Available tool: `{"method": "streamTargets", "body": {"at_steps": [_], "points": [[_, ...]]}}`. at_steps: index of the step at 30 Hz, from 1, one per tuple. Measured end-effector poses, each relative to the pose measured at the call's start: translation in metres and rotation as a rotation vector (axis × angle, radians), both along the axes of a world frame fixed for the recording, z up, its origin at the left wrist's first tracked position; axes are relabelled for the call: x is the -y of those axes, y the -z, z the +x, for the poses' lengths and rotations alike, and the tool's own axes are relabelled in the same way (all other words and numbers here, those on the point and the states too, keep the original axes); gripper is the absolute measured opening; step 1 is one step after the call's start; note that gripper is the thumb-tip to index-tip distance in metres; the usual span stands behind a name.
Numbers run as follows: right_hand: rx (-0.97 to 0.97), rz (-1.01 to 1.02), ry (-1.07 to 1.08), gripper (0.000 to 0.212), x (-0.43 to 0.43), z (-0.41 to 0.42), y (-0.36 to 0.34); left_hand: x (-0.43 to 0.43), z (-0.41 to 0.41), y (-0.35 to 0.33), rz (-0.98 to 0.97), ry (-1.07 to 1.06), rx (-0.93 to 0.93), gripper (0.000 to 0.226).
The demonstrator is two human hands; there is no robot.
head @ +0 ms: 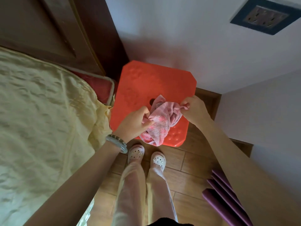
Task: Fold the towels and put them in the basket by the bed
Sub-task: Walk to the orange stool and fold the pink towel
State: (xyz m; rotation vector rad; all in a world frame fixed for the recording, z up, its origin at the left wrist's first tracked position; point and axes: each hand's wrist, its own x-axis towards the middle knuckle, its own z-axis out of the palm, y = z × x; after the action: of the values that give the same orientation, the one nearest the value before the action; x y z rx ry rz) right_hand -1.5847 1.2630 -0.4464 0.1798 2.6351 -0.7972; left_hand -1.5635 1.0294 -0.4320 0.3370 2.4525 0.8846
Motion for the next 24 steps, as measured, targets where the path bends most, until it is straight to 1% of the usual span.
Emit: {"method": "streamTargets", "body": {"at_steps": [2,6,8,10,13,14,16,17,18,20,24], "points": [[-0.019,-0.026,0.015,0.007,-0.004,0.001,-0.017,0.010,0.000,-0.013,0.017,-0.041,0.031,0.020],[-0.042,-0.114,0.087,0.003,-0.017,0.005,-0.065,0.034,-0.005,-0.053,0.019,-0.135,0.045,0.026],[-0.042,-0.141,0.067,0.003,-0.022,0.007,-0.089,0.049,-0.006,-0.071,0.008,-0.192,0.059,0.025],[-0.035,-0.155,0.051,0.004,-0.024,0.010,-0.113,0.064,-0.006,-0.090,-0.015,-0.248,0.048,0.026],[-0.072,-0.194,0.064,0.008,-0.023,0.012,-0.148,0.077,-0.007,-0.123,-0.008,-0.282,0.010,0.023],[-0.073,-0.202,0.055,0.008,-0.022,0.012,-0.160,0.079,-0.007,-0.134,-0.011,-0.277,-0.010,0.028],[-0.072,-0.211,0.036,0.008,-0.021,0.007,-0.185,0.085,-0.009,-0.156,-0.001,-0.267,-0.077,0.048],[-0.079,-0.219,0.035,0.009,-0.019,0.004,-0.199,0.087,-0.013,-0.169,0.008,-0.269,-0.116,0.049],[-0.095,-0.222,0.035,0.010,-0.018,0.000,-0.213,0.089,-0.016,-0.181,0.014,-0.271,-0.159,0.046],[-0.133,-0.221,0.056,0.012,-0.017,-0.010,-0.239,0.092,-0.027,-0.200,0.049,-0.288,-0.243,0.025],[-0.211,-0.242,0.089,0.015,-0.018,-0.025,-0.277,0.088,-0.049,-0.236,0.119,-0.340,-0.362,0.021]]}}
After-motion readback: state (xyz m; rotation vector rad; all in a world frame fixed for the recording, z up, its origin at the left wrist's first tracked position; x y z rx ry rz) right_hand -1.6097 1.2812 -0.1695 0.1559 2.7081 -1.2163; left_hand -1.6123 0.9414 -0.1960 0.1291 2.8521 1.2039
